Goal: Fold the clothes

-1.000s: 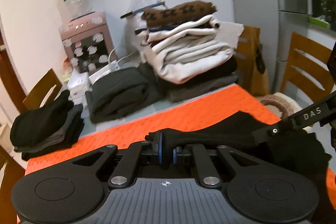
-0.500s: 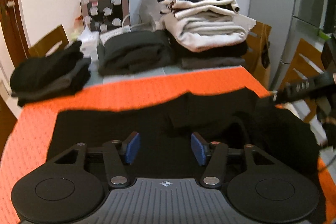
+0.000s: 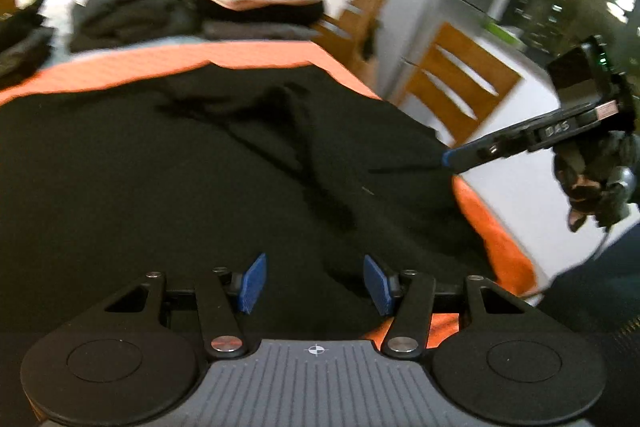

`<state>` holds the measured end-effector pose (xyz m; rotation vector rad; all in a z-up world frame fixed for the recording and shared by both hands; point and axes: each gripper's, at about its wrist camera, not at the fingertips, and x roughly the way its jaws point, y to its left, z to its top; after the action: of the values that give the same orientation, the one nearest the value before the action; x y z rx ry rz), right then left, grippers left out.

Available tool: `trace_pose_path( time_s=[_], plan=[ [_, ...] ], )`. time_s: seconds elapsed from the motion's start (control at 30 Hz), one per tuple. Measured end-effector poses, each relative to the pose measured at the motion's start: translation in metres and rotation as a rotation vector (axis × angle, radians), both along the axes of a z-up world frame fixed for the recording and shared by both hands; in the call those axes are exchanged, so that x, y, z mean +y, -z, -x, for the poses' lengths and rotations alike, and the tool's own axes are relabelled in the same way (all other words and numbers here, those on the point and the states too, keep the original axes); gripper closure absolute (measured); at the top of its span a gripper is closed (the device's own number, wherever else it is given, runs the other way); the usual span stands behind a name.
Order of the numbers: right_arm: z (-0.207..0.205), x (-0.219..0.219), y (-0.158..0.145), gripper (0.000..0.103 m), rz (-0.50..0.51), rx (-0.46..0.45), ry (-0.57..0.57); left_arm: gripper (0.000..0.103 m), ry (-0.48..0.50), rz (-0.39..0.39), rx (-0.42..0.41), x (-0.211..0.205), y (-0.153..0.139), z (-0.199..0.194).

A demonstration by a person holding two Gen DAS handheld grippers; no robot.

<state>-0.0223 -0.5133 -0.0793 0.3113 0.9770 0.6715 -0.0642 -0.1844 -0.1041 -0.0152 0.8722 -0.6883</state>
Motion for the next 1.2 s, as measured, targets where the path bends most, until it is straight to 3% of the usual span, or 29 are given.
trace_pose_path(
  time_s=[0.37,0.43,0.5,0.53,0.57,0.77,0.87,1.0,1.03,1.1,1.13,1.17,1.2],
  plan=[
    [0.078,0.0,0.048,0.061,0.064,0.12,0.077,0.048,0.192,0.036,0.056,-0.05,0.027,0.019],
    [0.083,0.004,0.053,0.061,0.088,0.111,0.08,0.059,0.216,0.005,0.045,-0.058,0.031,0.019],
    [0.085,0.007,0.056,0.069,0.1,0.099,0.09,0.074,0.214,-0.032,0.036,-0.062,0.036,0.019],
    [0.085,0.009,0.054,0.091,0.106,0.089,0.089,0.09,0.207,-0.045,0.032,-0.062,0.038,0.018],
    [0.085,0.01,0.052,0.101,0.113,0.074,0.091,0.095,0.197,-0.049,0.029,-0.061,0.04,0.017],
    [0.074,-0.004,0.011,0.101,0.134,-0.066,0.18,0.097,0.157,-0.005,0.075,-0.038,0.041,0.017],
    [0.058,-0.01,0.011,0.101,0.154,-0.065,0.193,0.1,0.159,-0.006,0.145,-0.033,0.046,0.018],
    [0.039,-0.004,0.034,0.101,0.234,-0.013,0.164,0.097,0.146,-0.042,0.145,-0.029,0.038,0.022],
    [0.036,-0.003,0.04,0.1,0.245,0.006,0.155,0.092,0.13,-0.035,0.13,-0.025,0.032,0.02],
    [0.03,-0.001,0.048,0.094,0.253,0.028,0.148,0.075,0.087,-0.019,0.092,-0.015,0.016,0.015],
    [0.029,-0.002,0.049,0.085,0.259,0.03,0.149,0.056,0.062,-0.017,0.067,-0.01,0.009,0.01],
    [0.029,-0.003,0.049,0.076,0.262,0.03,0.149,0.046,0.032,-0.025,0.032,-0.005,0.002,0.005],
    [0.029,-0.004,0.048,0.073,0.262,0.029,0.149,0.046,0.006,-0.039,-0.003,-0.001,-0.004,-0.002]
  ],
)
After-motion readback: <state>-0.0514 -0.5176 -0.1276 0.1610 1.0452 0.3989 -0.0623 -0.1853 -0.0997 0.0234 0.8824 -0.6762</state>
